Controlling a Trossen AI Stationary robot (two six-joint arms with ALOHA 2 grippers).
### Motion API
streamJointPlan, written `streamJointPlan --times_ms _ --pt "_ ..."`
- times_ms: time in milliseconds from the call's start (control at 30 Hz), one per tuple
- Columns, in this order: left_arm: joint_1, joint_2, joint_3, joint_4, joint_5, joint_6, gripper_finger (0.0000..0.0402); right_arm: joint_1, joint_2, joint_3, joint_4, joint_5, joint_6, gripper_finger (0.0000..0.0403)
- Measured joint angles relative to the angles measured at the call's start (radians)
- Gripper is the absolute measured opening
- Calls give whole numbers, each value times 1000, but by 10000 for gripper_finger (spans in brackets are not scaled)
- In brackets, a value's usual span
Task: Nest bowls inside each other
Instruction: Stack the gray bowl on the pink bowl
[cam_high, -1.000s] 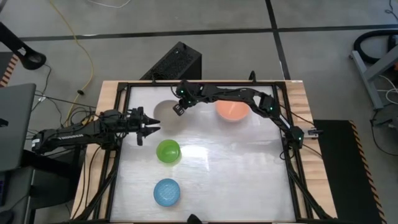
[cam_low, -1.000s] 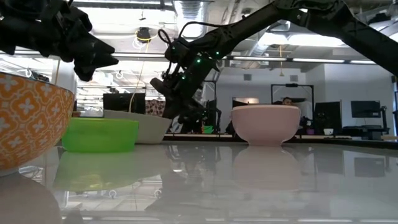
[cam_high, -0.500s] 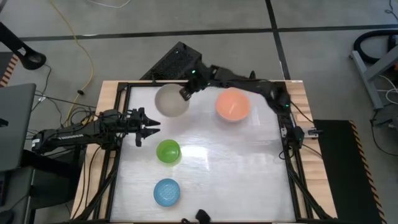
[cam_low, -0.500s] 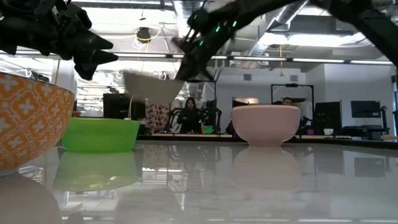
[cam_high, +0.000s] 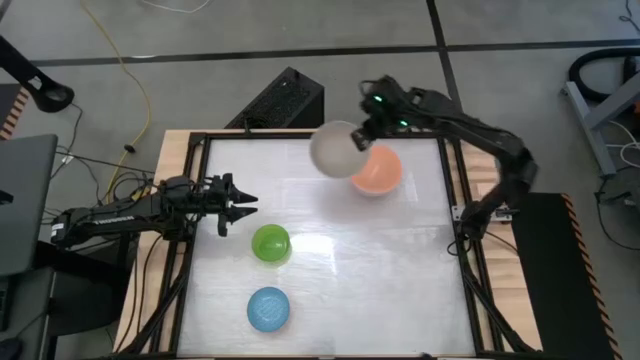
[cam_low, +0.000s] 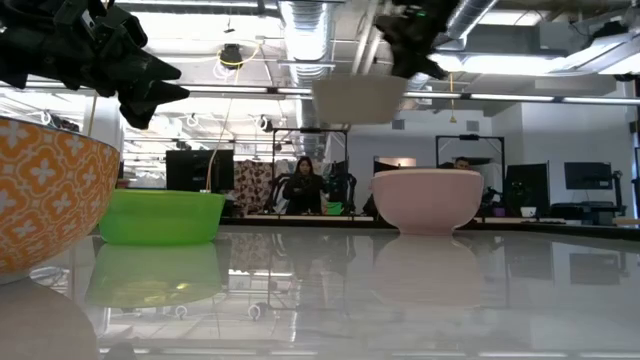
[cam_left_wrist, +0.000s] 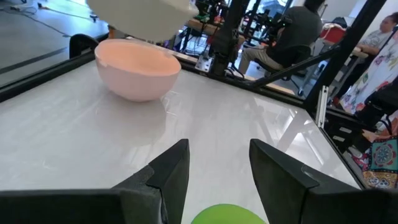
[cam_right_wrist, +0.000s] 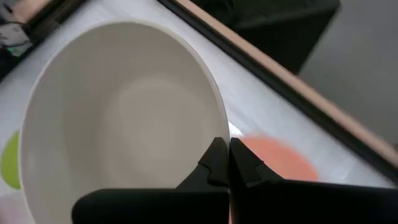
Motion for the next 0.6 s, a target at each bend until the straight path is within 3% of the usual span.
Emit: streamJointPlan --times_ms 267,600 --pt "0 0 0 0 -5 11 158 -82 -302 -443 225 0 106 0" --pt "0 0 0 12 -10 -3 158 -199 -375 -650 343 -36 131 0"
